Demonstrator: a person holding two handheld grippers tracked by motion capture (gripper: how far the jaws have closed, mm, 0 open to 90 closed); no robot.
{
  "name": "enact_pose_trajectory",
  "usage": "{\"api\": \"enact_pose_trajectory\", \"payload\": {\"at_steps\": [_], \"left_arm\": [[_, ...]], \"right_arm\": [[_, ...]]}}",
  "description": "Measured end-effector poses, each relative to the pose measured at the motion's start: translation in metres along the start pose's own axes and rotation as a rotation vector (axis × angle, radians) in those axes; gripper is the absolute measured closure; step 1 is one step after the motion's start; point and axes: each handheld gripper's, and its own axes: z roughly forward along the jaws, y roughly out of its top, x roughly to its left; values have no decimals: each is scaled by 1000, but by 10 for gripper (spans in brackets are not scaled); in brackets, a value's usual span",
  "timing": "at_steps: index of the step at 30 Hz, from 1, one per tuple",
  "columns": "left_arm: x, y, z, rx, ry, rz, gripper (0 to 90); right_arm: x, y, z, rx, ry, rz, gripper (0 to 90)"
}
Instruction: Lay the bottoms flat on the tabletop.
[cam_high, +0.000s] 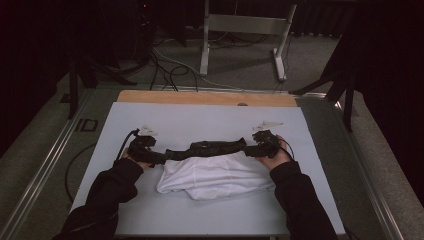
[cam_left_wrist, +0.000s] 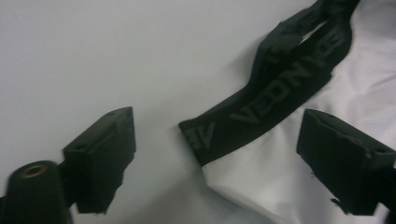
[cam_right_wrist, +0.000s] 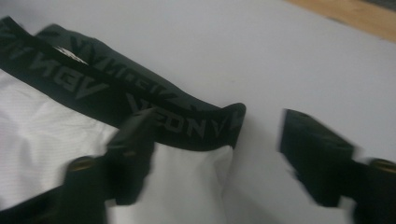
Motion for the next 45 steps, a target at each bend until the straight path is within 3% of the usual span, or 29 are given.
{"api": "enact_pose_trajectory", "payload": {"at_steps": [3, 7, 8, 9, 10, 11, 12, 14, 17, 18, 20, 25, 26, 32, 38, 42, 43, 45], "left_arm": [[4, -3, 8, 17, -13, -21, 188], [7, -9, 22, 42, -13, -30, 281], [9, -10, 28, 46, 5, -40, 309], [9, -10, 28, 46, 5, -40, 338], [11, -12, 32, 51, -3, -40, 403], [11, -12, 32, 51, -3, -40, 441], [11, -12, 34, 47, -3, -34, 461], [12, -11, 34, 46, -19, -35, 557], [10, -10, 35, 48, -19, -13, 712], [10, -8, 34, 40, -12, -6, 803], [9, -5, 32, 25, 4, -4, 868], [10, 1, 26, -9, 33, 5, 883], [11, 3, 22, -40, 42, 4, 883], [9, 10, 18, -111, 41, 18, 883], [13, 19, 25, -142, 47, 20, 881], [19, 23, 37, -130, 48, 6, 864], [19, 23, 37, -130, 48, 6, 840], [21, 22, 42, -115, 42, -6, 656]], "right_arm": [[-3, -1, 9, 29, -6, 21, 347], [-11, -6, 24, 76, 26, 43, 432], [-14, -7, 29, 89, 19, 40, 522], [-14, -7, 29, 89, 19, 40, 522], [-15, -7, 32, 91, 17, 37, 622], [-15, -7, 32, 91, 17, 37, 622], [-15, -6, 33, 87, 14, 34, 740], [-13, -4, 34, 87, 5, 18, 838], [-13, -3, 32, 80, -9, 12, 866], [-14, -1, 30, 61, -16, 27, 871], [-15, -1, 26, 48, -31, 28, 872], [-18, -2, 19, 29, -57, 31, 874], [-22, -3, 15, 14, -71, 41, 875], [-31, -4, 6, -19, -80, 82, 875], [-34, -3, 4, -29, -114, 83, 876], [-34, -3, 6, -25, -119, 91, 876], [-34, -4, 7, -16, -126, 91, 875], [-34, -4, 8, -14, -134, 91, 875]]}}
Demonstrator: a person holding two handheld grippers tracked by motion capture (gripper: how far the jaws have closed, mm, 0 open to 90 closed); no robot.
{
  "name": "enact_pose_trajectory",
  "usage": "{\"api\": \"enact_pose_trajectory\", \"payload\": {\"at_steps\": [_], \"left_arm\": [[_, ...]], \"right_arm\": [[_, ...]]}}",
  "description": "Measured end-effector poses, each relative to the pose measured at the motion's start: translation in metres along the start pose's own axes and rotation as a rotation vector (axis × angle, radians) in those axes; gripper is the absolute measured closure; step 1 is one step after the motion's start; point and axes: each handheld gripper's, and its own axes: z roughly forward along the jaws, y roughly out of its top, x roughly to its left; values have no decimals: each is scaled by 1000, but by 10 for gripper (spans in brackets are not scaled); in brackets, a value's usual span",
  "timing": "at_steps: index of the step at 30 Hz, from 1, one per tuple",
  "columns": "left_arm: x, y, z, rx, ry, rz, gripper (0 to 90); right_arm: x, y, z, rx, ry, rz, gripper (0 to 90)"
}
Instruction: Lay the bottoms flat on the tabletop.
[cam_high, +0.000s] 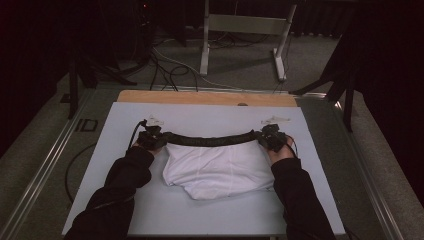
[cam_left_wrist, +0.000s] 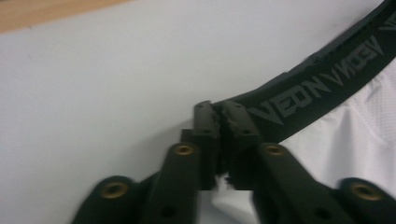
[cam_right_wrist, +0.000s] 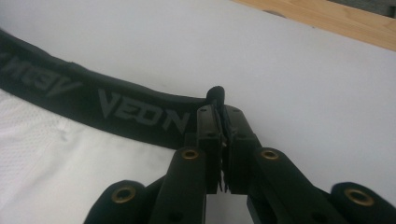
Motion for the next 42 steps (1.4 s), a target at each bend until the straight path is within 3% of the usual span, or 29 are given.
{"api": "enact_pose_trajectory", "payload": {"at_steps": [3, 4, 5, 6, 7, 13, 18, 20, 23, 24, 25, 28, 29, 30, 31, 32, 33, 34, 35, 36, 37, 38, 39, 40, 41, 42], "left_arm": [[2, -2, 0, 8, 8, -38, 511], [2, -2, 0, 8, 8, -38, 499], [4, -1, -1, 23, 9, -50, 497], [4, -1, -1, 23, 9, -50, 496], [5, 0, -3, 37, 4, -67, 497], [6, -1, 1, 74, -32, -86, 517], [6, -7, 8, 82, -59, -94, 537], [5, -9, 12, 99, -61, -83, 589], [4, -11, 17, 112, -43, -40, 778], [4, -11, 17, 112, -43, -40, 840], [6, -9, 18, 93, -29, -28, 855], [8, -1, 20, 80, -9, -18, 868], [12, 9, 22, 63, 16, -13, 869], [12, 9, 22, 63, 16, -13, 869], [19, 22, 27, 34, 47, -11, 869], [19, 22, 27, 34, 47, -11, 868], [28, 37, 29, -17, 77, -16, 868], [28, 37, 29, -17, 77, -16, 868], [37, 55, 31, -96, 114, 1, 867], [37, 55, 31, -96, 114, 1, 867], [45, 72, 33, -157, 139, -3, 866], [45, 72, 33, -157, 139, -3, 862], [50, 87, 36, -194, 147, -25, 839], [50, 87, 36, -194, 147, -25, 750], [50, 87, 36, -194, 147, -25, 750], [52, 98, 43, -135, 140, -71, 443]], "right_arm": [[-4, -2, 2, 28, 8, 17, 840], [-4, -2, 2, 28, 8, 17, 840], [-6, -2, 4, 44, 4, 20, 687], [-6, -2, 4, 44, 4, 20, 687], [-8, -2, 3, 26, 0, 34, 608], [-11, -1, 7, 52, 36, 52, 538], [-9, -5, 17, 91, 60, 57, 536], [-8, -9, 22, 117, 67, 55, 562], [-8, -13, 28, 124, 81, 65, 783], [-8, -13, 28, 124, 81, 65, 783], [-9, -10, 28, 100, 75, 62, 857], [-9, -3, 28, 76, 53, 40, 865], [-10, 9, 30, 50, 24, 27, 867], [-11, 16, 33, 37, 7, 21, 868], [-13, 23, 36, 21, -3, 28, 868], [-13, 23, 36, 21, -3, 28, 868], [-18, 38, 45, 2, -25, 39, 868], [-18, 38, 45, 2, -25, 39, 868], [-23, 55, 54, -16, -47, 50, 868], [-23, 55, 54, -16, -47, 50, 868], [-28, 73, 61, -39, -80, 63, 868], [-28, 73, 61, -39, -80, 63, 868], [-36, 89, 64, -69, -114, 95, 855], [-36, 89, 64, -69, -114, 95, 855], [-40, 95, 67, -69, -123, 115, 855], [-48, 102, 66, -85, -153, 163, 504]]}}
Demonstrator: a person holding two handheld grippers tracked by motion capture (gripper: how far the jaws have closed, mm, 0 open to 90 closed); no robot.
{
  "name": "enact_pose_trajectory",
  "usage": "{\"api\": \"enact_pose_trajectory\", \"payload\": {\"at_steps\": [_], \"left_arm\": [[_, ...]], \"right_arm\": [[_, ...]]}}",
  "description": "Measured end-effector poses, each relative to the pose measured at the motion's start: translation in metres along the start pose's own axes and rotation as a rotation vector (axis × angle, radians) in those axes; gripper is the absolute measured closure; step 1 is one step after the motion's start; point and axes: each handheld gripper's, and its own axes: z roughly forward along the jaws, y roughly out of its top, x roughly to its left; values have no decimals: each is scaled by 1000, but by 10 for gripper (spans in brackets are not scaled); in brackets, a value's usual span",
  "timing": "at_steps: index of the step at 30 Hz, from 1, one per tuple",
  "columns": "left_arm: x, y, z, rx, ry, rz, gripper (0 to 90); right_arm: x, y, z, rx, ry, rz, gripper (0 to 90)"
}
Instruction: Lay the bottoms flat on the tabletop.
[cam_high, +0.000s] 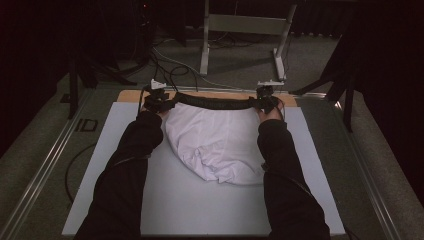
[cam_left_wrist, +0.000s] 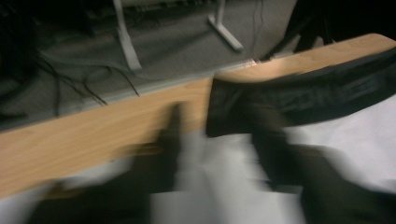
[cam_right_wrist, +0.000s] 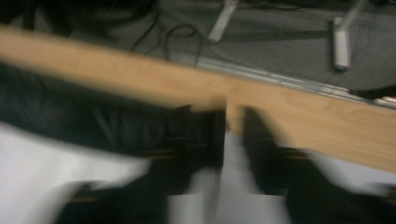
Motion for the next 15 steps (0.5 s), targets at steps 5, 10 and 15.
{"api": "enact_pose_trajectory", "payload": {"at_steps": [5, 10, 15], "left_arm": [[0, -9, 3, 51, -32, 0, 158], [-10, -23, -2, 113, -80, 2, 104], [-20, -31, -18, 103, -127, 29, 68]], "right_arm": [[-7, 0, 1, 42, 38, 42, 309], [-8, -14, 0, 76, 115, 26, 198], [3, -20, -14, 61, 166, -9, 153]]}}
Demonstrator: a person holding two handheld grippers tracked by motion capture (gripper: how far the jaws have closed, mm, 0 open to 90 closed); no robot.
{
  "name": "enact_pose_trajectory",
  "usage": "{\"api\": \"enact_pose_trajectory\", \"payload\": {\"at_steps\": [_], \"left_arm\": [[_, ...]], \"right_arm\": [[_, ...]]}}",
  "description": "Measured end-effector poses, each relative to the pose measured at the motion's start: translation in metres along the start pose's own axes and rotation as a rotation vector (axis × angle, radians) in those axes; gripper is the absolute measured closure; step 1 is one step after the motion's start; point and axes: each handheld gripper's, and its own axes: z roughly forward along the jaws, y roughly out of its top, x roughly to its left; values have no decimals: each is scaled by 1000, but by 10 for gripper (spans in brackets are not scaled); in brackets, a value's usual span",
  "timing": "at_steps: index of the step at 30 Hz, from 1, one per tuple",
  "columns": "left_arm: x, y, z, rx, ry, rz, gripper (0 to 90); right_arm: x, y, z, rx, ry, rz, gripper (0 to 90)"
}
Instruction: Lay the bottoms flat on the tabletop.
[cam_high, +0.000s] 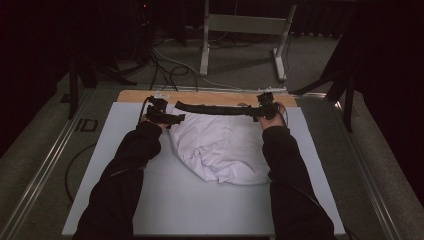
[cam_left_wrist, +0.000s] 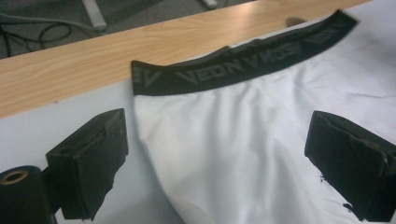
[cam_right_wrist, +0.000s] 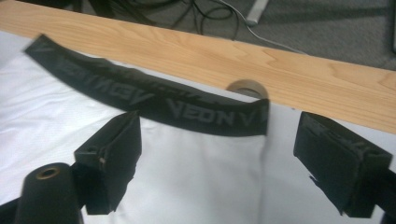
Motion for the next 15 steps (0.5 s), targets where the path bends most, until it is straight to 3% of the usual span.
{"api": "enact_pose_trajectory", "payload": {"at_steps": [3, 15], "left_arm": [[-10, -7, -11, -15, -28, 9, 66], [-29, -19, -47, -60, -63, 49, 58]], "right_arm": [[11, -7, -10, -5, 21, -40, 150], [24, -30, -42, -30, 53, -60, 150]]}}
